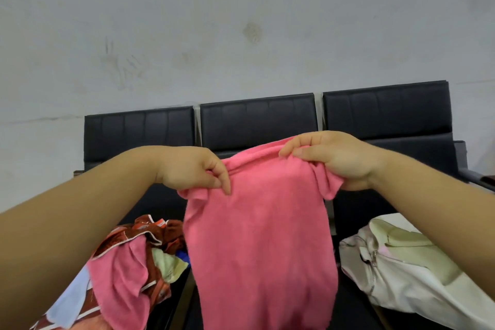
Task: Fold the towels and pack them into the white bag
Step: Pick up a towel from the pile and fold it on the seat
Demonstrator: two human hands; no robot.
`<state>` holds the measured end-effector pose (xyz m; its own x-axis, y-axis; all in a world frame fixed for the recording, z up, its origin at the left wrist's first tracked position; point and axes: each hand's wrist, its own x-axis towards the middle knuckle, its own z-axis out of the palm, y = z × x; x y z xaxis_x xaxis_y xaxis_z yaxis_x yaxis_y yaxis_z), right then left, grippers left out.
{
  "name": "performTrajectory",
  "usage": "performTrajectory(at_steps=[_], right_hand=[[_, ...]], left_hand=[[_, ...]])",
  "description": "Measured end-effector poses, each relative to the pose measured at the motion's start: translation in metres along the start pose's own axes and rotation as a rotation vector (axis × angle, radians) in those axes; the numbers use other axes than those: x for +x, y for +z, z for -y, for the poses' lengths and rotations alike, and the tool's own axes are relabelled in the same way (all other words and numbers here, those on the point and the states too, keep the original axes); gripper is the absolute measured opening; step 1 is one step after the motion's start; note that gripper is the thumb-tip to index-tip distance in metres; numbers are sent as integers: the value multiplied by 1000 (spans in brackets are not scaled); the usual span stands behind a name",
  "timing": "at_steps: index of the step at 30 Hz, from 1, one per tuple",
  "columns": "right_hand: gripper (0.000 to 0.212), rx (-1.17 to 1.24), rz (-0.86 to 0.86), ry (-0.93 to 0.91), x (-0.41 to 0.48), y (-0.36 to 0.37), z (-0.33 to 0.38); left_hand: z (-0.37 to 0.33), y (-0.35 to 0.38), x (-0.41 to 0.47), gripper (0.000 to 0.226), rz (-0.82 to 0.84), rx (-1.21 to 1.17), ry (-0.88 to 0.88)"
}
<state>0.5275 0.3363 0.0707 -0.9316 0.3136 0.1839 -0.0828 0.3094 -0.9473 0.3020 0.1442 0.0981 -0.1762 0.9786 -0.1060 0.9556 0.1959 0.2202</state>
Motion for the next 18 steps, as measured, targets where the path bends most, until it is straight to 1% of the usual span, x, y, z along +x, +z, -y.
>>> performTrajectory(at_steps=[2, 4, 5, 6, 7, 8, 9, 10, 11, 13, 15, 16, 18], right_hand=[[32, 114, -7, -20, 1, 7, -3], [22, 106, 101, -9, -5, 8, 2], [20, 14, 182, 22, -10, 7, 6], [25, -175, 268, 58, -14, 5, 10], [31, -431, 336, 97, -15, 4, 13], [36, -693, 372, 112, -15, 4, 16], [38, -893, 376, 111, -15, 5, 20], [39, -1018, 361, 98, -12, 5, 22], [39, -1071, 318, 80, -11, 4, 25], [37, -1041, 237, 81, -10, -6, 31], [35, -1014, 188, 74, -9, -21, 33], [36, -990, 183, 77, -9, -28, 34], [38, -831, 188, 101, -10, -34, 32]], left_hand=[[3, 5, 3, 27, -132, -238, -51], [6, 7, 7, 27, -270, -521, -70], [5, 7, 9, 27, -310, -635, -66], [3, 7, 10, 26, -322, -699, -50], [0, 6, 11, 24, -319, -716, -27], [-6, 6, 11, 21, -316, -698, 6], [-8, 5, 12, 15, -314, -667, 34], [-11, 4, 10, 9, -293, -650, 63], [-12, 3, 8, 10, -238, -628, 90], [-13, 0, 3, 20, -79, -519, 140], [-14, -2, 0, 19, 45, -273, 145], [-13, -2, 0, 20, 68, -139, 134], [-9, -3, 2, 25, 44, 27, 108]])
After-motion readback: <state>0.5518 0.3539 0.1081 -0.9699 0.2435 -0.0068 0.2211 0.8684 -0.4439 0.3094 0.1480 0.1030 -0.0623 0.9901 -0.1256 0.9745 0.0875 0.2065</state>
